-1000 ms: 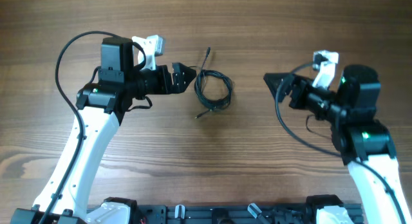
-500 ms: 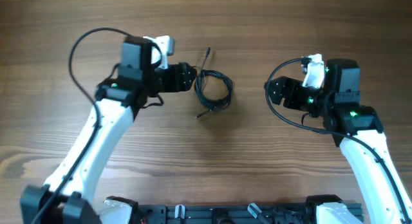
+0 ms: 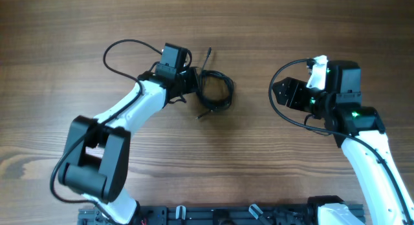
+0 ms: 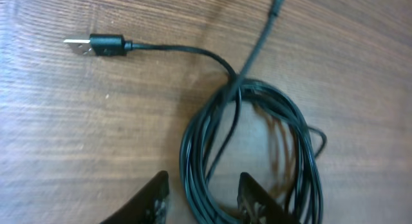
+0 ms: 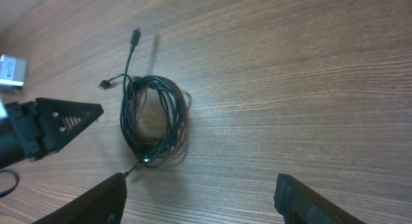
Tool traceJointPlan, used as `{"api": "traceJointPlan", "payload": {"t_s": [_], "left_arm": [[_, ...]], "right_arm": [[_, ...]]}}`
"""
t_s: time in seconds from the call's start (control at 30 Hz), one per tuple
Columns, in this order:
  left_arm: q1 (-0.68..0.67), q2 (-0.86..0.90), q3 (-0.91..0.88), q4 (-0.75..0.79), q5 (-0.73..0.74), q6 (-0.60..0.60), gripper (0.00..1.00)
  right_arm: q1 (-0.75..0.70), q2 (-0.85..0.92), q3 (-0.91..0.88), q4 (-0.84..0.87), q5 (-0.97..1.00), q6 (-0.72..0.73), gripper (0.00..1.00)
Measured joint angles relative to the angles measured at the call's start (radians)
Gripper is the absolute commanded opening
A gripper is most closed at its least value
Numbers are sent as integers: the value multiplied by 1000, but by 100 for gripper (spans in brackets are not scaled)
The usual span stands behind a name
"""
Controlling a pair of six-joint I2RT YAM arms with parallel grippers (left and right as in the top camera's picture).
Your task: Untangle cables
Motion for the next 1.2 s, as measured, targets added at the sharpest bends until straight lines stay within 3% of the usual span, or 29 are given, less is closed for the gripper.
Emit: {"api": "traceJointPlan", "payload": {"t_s": [0.37, 0.53, 0.6, 0.87, 1.03, 1.2], "left_arm": [[-43, 95, 2, 106, -95, -63, 27], [-52, 144, 8, 141, -129, -68, 18], [-54, 152, 13, 142, -135, -67, 4], [-56, 142, 20, 104, -140, -70, 4], [-56, -58, 12, -6, -52, 36, 4], [-56, -386, 17, -126, 135, 165, 4]], "right_arm": [[0, 0, 0, -18, 3, 0, 76], [0, 0, 0, -19, 3, 0, 76], [0, 0, 0, -19, 3, 0, 76], [0, 0, 0, -6, -2, -1, 71], [11, -2, 54, -10, -124, -30, 71], [112, -11, 124, -3, -170, -27, 70]]}}
